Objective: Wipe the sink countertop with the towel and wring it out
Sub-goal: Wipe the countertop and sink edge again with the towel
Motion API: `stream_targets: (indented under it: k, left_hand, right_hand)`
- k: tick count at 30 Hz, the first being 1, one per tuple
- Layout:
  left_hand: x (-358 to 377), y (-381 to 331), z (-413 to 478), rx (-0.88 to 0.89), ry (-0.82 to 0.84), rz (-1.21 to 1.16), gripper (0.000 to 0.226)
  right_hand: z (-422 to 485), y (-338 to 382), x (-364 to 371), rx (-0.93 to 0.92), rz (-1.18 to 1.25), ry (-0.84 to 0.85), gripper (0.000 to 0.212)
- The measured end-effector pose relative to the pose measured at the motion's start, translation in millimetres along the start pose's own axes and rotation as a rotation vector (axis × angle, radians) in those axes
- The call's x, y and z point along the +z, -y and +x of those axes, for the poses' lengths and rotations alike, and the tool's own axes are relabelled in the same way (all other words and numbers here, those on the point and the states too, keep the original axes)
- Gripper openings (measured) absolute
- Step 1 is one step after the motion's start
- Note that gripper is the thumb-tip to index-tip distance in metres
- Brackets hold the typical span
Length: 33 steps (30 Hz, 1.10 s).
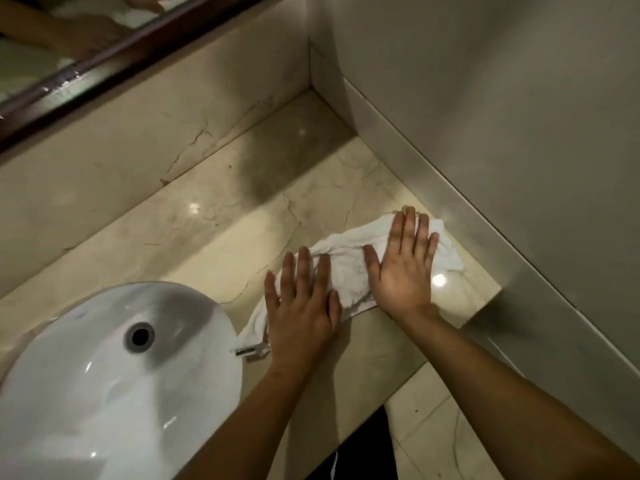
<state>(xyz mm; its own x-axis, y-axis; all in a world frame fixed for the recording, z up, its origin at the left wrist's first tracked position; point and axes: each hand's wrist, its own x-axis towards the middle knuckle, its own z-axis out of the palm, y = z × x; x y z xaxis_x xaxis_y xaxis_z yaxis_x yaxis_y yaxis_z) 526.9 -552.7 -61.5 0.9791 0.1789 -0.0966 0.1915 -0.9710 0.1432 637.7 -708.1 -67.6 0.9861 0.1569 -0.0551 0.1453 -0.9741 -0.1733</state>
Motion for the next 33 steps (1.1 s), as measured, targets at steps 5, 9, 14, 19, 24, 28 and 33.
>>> stream_targets:
  k: [5,9,14,19,24,28,33]
  left_hand:
    - [-13.5,41.8,75.6,-0.041,-0.037,0.018,0.068]
    - [-23.4,75.6,136.4,-0.065,-0.048,0.099,0.067]
    - [-30.7,96.5,182.6,-0.137,-0.103,0.129,0.066]
    - [-37.2,107.0,208.3,-0.299,-0.108,0.063,0.063]
    - [-40.1,105.3,211.1,-0.38,-0.1,0.076,0.059]
    - [-40.4,106.2,213.9,-0.381,-0.087,0.134,0.059]
    - [-36.8,99.4,204.0,-0.358,-0.105,0.142,0.059]
  right_hand:
    - [83.9,42.2,4.4,-0.123,-0.023,-0.046,0.08]
    - [139.9,79.5,9.8,-0.177,-0.049,-0.087,0.078]
    - [197.7,111.2,19.5,-0.312,-0.053,-0.136,0.078]
    - [244.3,143.9,26.0,-0.392,0.051,-0.125,0.079]
    - [246.4,152.5,29.2,-0.352,0.065,-0.171,0.077]
    - [247.4,144.2,31.6,-0.405,0.068,-0.203,0.072]
    - [235.2,132.3,29.8,-0.477,0.055,-0.213,0.062]
